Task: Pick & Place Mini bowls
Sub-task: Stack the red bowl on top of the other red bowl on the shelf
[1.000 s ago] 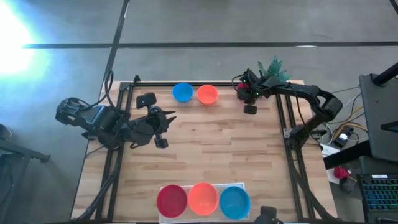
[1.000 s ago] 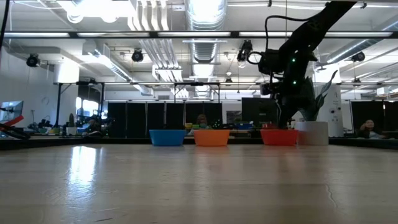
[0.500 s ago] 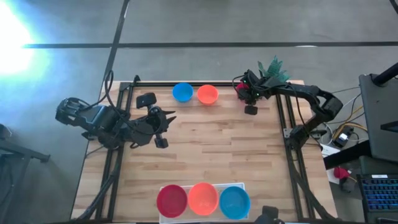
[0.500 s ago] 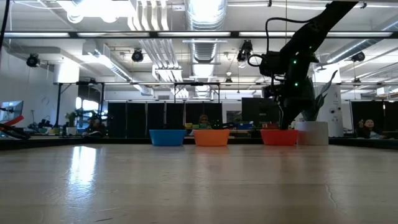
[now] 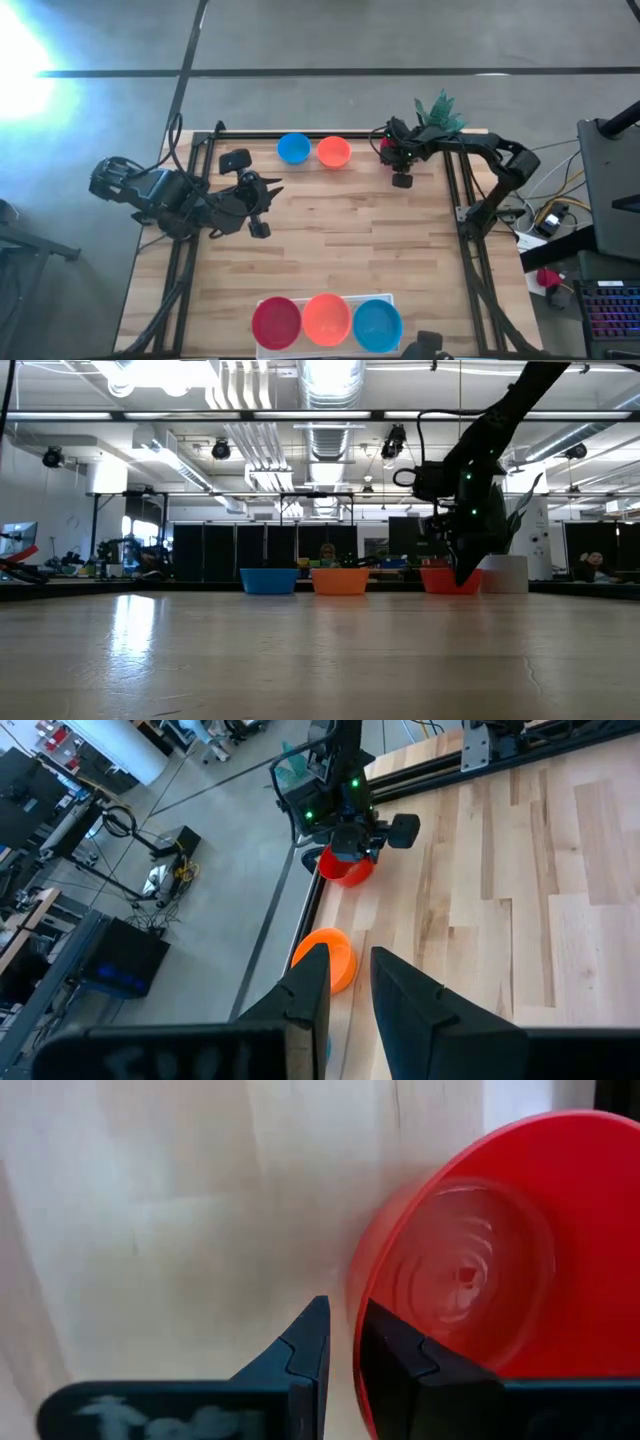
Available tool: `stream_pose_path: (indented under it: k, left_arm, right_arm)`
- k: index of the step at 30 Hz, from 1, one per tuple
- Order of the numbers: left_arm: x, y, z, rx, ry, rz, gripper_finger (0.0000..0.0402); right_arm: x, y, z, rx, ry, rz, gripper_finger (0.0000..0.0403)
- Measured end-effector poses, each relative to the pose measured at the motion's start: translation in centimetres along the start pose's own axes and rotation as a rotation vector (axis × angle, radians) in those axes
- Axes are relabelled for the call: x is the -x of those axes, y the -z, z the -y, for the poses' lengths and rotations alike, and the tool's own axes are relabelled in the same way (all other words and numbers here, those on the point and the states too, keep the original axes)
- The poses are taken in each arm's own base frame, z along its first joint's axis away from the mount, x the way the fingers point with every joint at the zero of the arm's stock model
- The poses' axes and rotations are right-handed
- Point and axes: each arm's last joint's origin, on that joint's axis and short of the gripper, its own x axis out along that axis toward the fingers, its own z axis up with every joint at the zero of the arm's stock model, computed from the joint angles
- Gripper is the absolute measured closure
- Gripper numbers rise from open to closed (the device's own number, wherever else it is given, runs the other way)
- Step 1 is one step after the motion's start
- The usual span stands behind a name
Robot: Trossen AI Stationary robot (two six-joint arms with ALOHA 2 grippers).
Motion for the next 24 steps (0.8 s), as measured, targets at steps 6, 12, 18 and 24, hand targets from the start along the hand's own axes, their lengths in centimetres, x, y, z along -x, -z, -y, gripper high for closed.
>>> stream_pose_path:
  k: [6, 12, 18, 24]
  left_arm:
    - [0.0, 0.0, 0.0, 0.000, 0.000, 0.000, 0.0330]
    - [0.0, 0.0, 0.0, -0.001, 0.000, 0.000, 0.0330]
    - [0.0, 0.0, 0.0, -0.001, 0.000, 0.000, 0.0330]
    - [0.0, 0.0, 0.0, -0.001, 0.000, 0.000, 0.0330]
  right_arm:
    - [0.0, 0.0, 0.0, -0.038, 0.002, 0.002, 0.0389]
    - [0.6, -0.2, -0.1, -0.065, 0.012, 0.019, 0.0394]
    - [3.4, -0.9, -1.1, -0.054, 0.048, 0.105, 0.0394]
    - [7.1, -1.3, -3.5, -0.023, 0.092, 0.177, 0.0394]
